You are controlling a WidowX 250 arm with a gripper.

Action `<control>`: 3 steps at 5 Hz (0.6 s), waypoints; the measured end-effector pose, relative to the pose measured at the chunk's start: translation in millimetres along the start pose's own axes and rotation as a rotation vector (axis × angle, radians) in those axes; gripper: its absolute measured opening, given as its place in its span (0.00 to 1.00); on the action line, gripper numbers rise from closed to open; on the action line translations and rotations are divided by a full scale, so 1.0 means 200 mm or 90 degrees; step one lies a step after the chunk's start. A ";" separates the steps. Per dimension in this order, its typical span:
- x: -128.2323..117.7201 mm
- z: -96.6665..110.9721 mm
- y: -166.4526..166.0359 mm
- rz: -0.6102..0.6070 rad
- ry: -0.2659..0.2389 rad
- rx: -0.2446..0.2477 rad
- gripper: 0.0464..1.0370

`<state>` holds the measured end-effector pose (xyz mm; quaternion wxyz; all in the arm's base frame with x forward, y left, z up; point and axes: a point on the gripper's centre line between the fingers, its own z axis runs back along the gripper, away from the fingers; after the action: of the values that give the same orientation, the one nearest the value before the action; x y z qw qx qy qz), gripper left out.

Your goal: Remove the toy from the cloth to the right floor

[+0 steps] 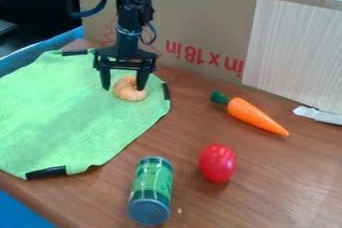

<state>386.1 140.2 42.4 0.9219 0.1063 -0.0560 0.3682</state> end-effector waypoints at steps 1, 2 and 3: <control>0.00 0.00 0.00 0.005 0.000 0.002 0.63; 0.00 0.00 0.00 0.009 -0.002 0.001 0.55; 0.00 0.00 -0.01 0.005 -0.003 -0.006 0.55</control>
<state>388.0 139.1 42.7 0.9208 0.1025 -0.0604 0.3713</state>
